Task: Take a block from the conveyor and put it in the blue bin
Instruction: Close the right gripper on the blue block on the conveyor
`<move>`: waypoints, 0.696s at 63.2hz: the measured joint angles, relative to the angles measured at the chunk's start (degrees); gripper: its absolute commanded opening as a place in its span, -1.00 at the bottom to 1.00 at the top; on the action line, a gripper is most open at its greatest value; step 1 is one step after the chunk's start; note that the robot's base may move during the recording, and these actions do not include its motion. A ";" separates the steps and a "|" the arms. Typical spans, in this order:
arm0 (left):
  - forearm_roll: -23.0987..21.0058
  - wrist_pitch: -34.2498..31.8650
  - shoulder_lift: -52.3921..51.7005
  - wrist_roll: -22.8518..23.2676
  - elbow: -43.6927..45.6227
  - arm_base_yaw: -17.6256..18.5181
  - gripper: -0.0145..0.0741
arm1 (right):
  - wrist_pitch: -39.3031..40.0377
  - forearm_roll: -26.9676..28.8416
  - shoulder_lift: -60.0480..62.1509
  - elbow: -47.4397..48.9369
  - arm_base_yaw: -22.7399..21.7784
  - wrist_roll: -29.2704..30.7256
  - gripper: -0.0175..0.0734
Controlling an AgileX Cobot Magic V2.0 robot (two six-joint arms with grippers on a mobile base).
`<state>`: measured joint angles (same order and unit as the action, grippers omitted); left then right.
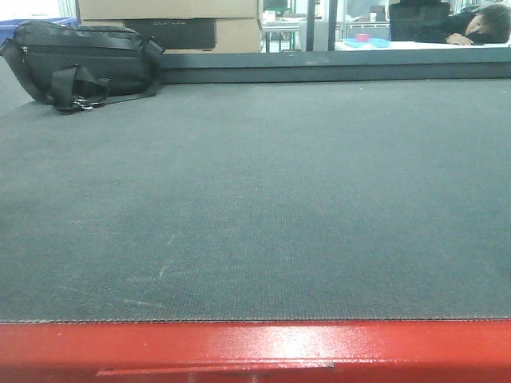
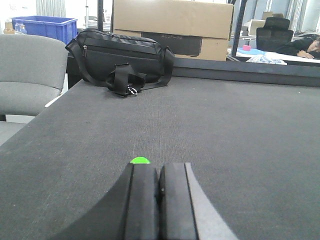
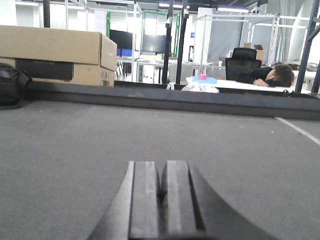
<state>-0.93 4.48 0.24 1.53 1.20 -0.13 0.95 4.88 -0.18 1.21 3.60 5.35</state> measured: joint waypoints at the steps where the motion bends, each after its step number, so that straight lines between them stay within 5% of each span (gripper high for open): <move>1: 0.00 0.29 0.00 0.00 0.51 0.00 -0.92 | -0.95 0.27 0.00 0.54 0.00 0.00 -0.97; 19: 2.79 18.50 6.69 0.00 21.68 0.00 -0.92 | -24.04 2.43 -4.27 21.21 0.00 0.00 -0.97; 44: 1.53 46.09 45.67 0.00 53.55 0.00 -0.92 | -50.82 2.70 -41.03 48.04 0.00 -0.10 -0.97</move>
<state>0.60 50.57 45.91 1.53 54.75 -0.13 -49.87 7.59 -41.21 49.25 3.60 5.25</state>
